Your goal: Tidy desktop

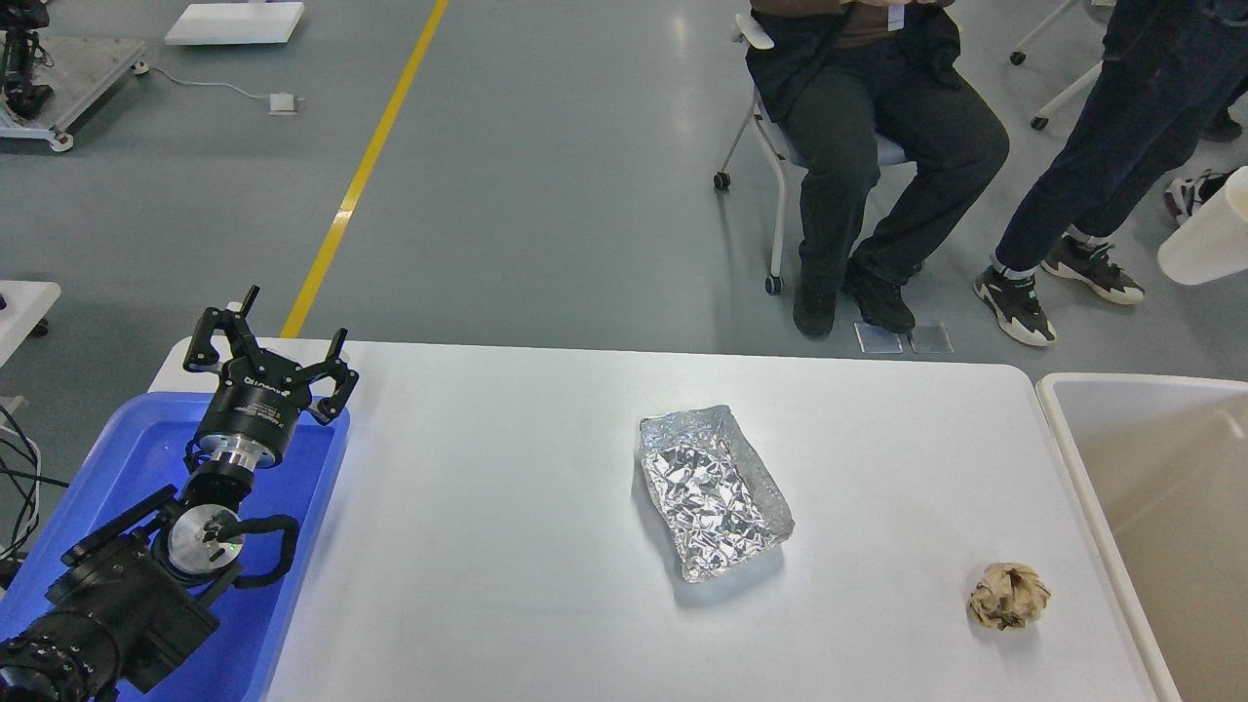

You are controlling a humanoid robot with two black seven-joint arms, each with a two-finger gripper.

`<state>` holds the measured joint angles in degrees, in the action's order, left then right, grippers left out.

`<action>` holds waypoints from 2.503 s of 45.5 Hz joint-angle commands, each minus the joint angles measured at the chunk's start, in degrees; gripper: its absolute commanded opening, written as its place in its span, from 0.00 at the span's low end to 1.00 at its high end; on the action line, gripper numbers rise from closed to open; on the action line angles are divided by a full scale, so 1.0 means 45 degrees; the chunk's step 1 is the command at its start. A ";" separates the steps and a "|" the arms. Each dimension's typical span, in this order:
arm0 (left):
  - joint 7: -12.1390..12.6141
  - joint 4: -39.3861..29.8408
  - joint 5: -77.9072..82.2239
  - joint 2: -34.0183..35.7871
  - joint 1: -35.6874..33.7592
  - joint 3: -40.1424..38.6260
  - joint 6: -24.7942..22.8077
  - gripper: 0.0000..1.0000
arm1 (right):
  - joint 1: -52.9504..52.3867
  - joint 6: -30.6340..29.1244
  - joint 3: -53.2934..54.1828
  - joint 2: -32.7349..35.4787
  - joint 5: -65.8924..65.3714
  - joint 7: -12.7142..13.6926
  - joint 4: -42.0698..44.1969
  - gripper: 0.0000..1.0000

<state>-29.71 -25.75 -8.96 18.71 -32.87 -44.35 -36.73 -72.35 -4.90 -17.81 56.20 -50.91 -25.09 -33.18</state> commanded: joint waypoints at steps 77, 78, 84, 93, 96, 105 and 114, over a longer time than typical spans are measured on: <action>0.0000 0.0000 -0.0001 0.0001 0.0000 -0.0007 0.0038 1.00 | 0.9184 0.0210 0.4759 -0.4910 0.7134 0.0439 0.5616 1.00; 0.0000 0.0000 -0.0001 0.0001 0.0000 -0.0007 0.0038 1.00 | 0.9184 0.0210 0.4759 -0.4910 0.7134 0.0439 0.5616 1.00; 0.0000 0.0000 -0.0001 0.0001 0.0000 -0.0007 0.0038 1.00 | 0.9067 0.0229 0.4778 -0.4871 0.7134 0.0419 0.5596 1.00; 0.0000 0.0000 -0.0001 0.0001 0.0000 -0.0007 0.0038 1.00 | 0.8930 0.0229 0.4934 -0.4832 0.7134 0.0400 0.5577 1.00; 0.0000 0.0000 -0.0001 0.0001 0.0000 -0.0007 0.0018 1.00 | 0.8638 0.0229 0.5304 -0.4851 0.7134 0.0400 0.5577 1.00; 0.0000 0.0000 -0.0001 0.0001 0.0000 -0.0007 0.0038 1.00 | 0.8052 0.0034 0.8328 -0.4598 0.7270 0.0399 0.5343 1.00; 0.0000 0.0000 -0.0001 0.0001 0.0000 -0.0007 0.0018 1.00 | 0.7172 -0.0648 1.1261 -0.4539 0.8752 0.0809 0.4875 1.00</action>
<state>-29.71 -25.75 -8.97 18.70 -32.87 -44.39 -36.57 -36.24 -4.85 19.17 35.23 -17.10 -23.11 -9.02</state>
